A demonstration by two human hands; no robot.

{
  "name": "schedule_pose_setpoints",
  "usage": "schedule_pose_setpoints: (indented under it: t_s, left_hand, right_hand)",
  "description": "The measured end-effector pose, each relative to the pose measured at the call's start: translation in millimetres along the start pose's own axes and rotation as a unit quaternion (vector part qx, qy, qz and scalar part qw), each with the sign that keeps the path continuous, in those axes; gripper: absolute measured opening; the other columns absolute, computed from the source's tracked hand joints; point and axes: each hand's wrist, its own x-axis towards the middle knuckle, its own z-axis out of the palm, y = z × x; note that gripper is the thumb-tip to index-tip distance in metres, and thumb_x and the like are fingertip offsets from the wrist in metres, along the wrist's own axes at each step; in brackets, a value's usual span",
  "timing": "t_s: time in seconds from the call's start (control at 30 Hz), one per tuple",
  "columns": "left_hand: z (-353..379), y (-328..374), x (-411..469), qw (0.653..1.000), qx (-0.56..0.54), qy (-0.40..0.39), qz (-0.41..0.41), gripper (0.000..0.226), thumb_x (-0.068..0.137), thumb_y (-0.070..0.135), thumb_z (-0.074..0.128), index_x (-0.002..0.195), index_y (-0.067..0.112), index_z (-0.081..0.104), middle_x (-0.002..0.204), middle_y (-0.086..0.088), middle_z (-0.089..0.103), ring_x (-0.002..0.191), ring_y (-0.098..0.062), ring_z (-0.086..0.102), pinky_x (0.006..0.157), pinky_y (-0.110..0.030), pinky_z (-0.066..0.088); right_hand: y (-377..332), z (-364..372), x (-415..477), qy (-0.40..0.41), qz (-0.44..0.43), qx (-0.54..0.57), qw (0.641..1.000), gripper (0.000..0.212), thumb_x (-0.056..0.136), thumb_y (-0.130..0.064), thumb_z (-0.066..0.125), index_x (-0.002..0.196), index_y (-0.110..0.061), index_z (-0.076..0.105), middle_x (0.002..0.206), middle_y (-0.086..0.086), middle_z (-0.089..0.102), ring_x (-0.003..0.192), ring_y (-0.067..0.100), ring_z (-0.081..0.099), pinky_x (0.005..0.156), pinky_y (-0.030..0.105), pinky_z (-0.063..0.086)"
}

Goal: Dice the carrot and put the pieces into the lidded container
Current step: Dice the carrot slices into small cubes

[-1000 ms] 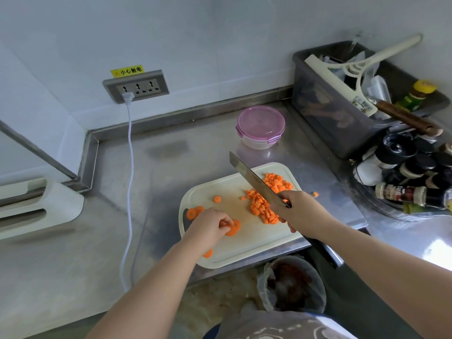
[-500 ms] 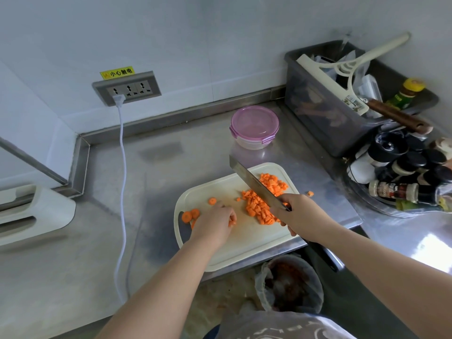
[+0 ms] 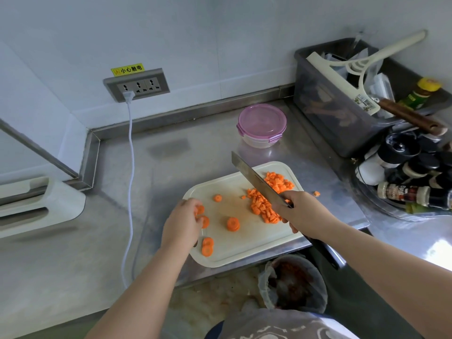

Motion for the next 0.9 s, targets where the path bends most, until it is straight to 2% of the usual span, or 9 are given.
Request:
schedule_pose_setpoints:
  t_s: [0.07, 0.13, 0.23, 0.37, 0.5, 0.6, 0.73, 0.8, 0.9]
  left_hand:
    - [-5.9, -11.9, 2.6, 0.999, -0.033, 0.011, -0.042, 0.023, 0.083, 0.007, 0.061, 0.103, 0.018, 0.062, 0.094, 0.005, 0.059, 0.091, -0.02, 0.062, 0.079, -0.032, 0.049]
    - [-6.0, -16.7, 3.6, 0.998, -0.039, -0.006, -0.041, 0.019, 0.083, 0.004, 0.062, 0.098, 0.016, 0.065, 0.088, 0.006, 0.06, 0.09, -0.02, 0.063, 0.079, -0.03, 0.048]
    - [-1.3, -13.6, 2.8, 0.999, -0.005, -0.046, -0.004, 0.022, 0.083, 0.008, 0.064, 0.103, 0.016, 0.067, 0.099, 0.002, 0.064, 0.093, -0.02, 0.063, 0.084, -0.034, 0.05]
    - [3.2, -3.5, -1.1, 0.986, 0.13, -0.102, 0.037, 0.032, 0.083, 0.031, 0.067, 0.112, 0.021, 0.06, 0.113, 0.002, 0.052, 0.098, -0.022, 0.059, 0.081, -0.034, 0.048]
    - [4.3, 1.7, -1.5, 0.979, 0.176, -0.096, 0.046, 0.028, 0.091, 0.03, 0.057, 0.115, 0.017, 0.056, 0.116, 0.0, 0.051, 0.099, -0.023, 0.059, 0.079, -0.034, 0.046]
    - [0.1, 7.5, -2.5, 0.97, 0.217, -0.073, 0.078, 0.025, 0.095, 0.03, 0.047, 0.11, 0.016, 0.06, 0.11, -0.001, 0.057, 0.098, -0.023, 0.059, 0.074, -0.034, 0.046]
    - [0.1, 20.2, -6.4, 0.98, 0.15, -0.011, 0.127, 0.021, 0.095, 0.032, 0.049, 0.103, 0.022, 0.066, 0.101, 0.005, 0.062, 0.088, -0.018, 0.062, 0.069, -0.031, 0.049]
    - [6.1, 30.4, -6.9, 0.987, 0.069, -0.051, 0.134, 0.02, 0.094, 0.03, 0.053, 0.105, 0.023, 0.068, 0.103, 0.006, 0.066, 0.09, -0.014, 0.063, 0.076, -0.029, 0.05]
    - [16.1, 40.3, -4.5, 0.986, -0.019, -0.126, 0.104, 0.019, 0.094, 0.025, 0.056, 0.108, 0.021, 0.069, 0.107, 0.007, 0.069, 0.093, -0.004, 0.059, 0.08, -0.016, 0.042]
  right_hand:
    - [-1.4, 0.0, -1.1, 0.0, -0.004, 0.003, 1.0, 0.026, 0.096, -0.029, 0.052, 0.071, -0.031, 0.045, 0.07, 0.0, 0.06, 0.045, 0.01, 0.05, 0.036, 0.011, 0.033]
    - [-1.3, 0.7, -1.2, -0.001, -0.005, -0.001, 1.0, 0.025, 0.096, -0.029, 0.052, 0.072, -0.032, 0.045, 0.07, -0.001, 0.06, 0.044, 0.009, 0.05, 0.036, 0.011, 0.034]
    - [-0.6, 1.4, -0.4, -0.003, -0.002, -0.006, 1.0, 0.022, 0.096, -0.031, 0.052, 0.074, -0.033, 0.047, 0.069, -0.002, 0.06, 0.042, 0.007, 0.049, 0.036, 0.011, 0.033]
    - [-1.8, 1.1, 0.6, -0.006, -0.004, -0.006, 1.0, 0.023, 0.096, -0.032, 0.052, 0.074, -0.032, 0.047, 0.069, -0.002, 0.059, 0.043, 0.007, 0.049, 0.036, 0.011, 0.033]
    - [-1.8, 0.7, 2.4, -0.007, -0.001, -0.011, 1.0, 0.019, 0.096, -0.031, 0.052, 0.077, -0.031, 0.048, 0.069, -0.003, 0.06, 0.044, 0.007, 0.05, 0.037, 0.011, 0.034]
    - [-1.5, 1.1, 3.1, -0.011, 0.003, -0.014, 1.0, 0.014, 0.097, -0.032, 0.051, 0.083, -0.028, 0.05, 0.071, -0.003, 0.061, 0.045, 0.007, 0.051, 0.038, 0.011, 0.034]
    - [0.2, 2.1, 4.5, -0.014, 0.009, -0.01, 1.0, 0.012, 0.097, -0.033, 0.051, 0.088, -0.026, 0.052, 0.071, -0.003, 0.061, 0.045, 0.008, 0.051, 0.04, 0.012, 0.036]
    - [0.6, 1.9, 4.7, -0.011, 0.009, -0.006, 1.0, 0.011, 0.096, -0.032, 0.051, 0.089, -0.025, 0.053, 0.071, -0.003, 0.061, 0.045, 0.008, 0.051, 0.039, 0.012, 0.036]
    - [1.7, 0.1, 4.0, -0.012, 0.01, 0.01, 1.0, 0.01, 0.097, -0.03, 0.052, 0.087, -0.026, 0.053, 0.07, -0.002, 0.06, 0.047, 0.008, 0.051, 0.04, 0.012, 0.037]
